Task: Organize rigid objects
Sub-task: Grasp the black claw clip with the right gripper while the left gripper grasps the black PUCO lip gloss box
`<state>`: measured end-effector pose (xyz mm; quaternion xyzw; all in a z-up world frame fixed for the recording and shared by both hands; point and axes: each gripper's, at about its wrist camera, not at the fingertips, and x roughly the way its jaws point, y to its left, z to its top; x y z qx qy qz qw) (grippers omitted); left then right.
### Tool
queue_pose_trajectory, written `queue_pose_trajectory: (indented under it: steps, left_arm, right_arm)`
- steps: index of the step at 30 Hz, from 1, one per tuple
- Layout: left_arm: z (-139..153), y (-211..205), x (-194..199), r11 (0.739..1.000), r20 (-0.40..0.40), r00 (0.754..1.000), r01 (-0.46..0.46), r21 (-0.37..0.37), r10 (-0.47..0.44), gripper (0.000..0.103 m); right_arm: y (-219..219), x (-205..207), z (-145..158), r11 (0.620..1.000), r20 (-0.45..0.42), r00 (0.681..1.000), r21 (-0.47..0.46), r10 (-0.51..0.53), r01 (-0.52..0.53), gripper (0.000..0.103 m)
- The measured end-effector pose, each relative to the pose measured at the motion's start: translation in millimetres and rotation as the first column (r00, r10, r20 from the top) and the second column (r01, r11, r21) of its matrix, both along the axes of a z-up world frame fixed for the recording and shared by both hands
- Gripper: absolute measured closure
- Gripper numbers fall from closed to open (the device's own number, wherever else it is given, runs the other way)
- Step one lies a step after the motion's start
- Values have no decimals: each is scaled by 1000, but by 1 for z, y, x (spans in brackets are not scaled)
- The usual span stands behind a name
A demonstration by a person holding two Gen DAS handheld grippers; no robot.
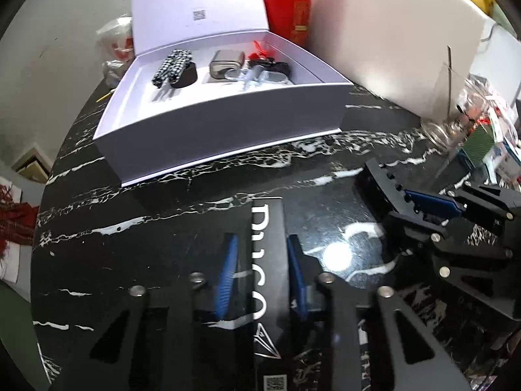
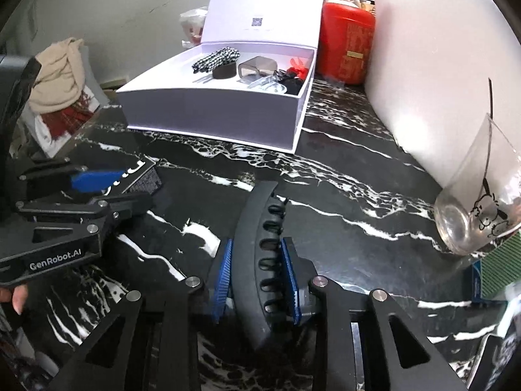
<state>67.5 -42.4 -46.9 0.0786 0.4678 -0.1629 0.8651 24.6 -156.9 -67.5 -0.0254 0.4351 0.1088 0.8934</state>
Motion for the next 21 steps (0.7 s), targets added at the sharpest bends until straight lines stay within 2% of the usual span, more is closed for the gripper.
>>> queue_pose_trajectory:
  steps: [6, 13, 17, 21]
  left_arm:
    - [0, -8, -6, 999, -4, 999, 40, -15, -40, 77]
    - [-1, -13, -11, 996, 10, 996, 90, -25, -90, 77]
    - [-1, -12, -11, 995, 21, 996, 91, -33, -91, 77]
    - [-2, -14, -10, 994, 31, 993, 111, -14, -111, 77]
  right_arm:
    - [2, -8, 0, 999, -8, 1000, 23, 29, -29, 74]
    - [4, -16, 0, 999, 4, 999, 2, 32, -32, 72]
    - [6, -16, -1, 999, 17, 999, -30, 30, -30, 54]
    - [4, -17, -2, 999, 23, 999, -23, 28, -27, 53]
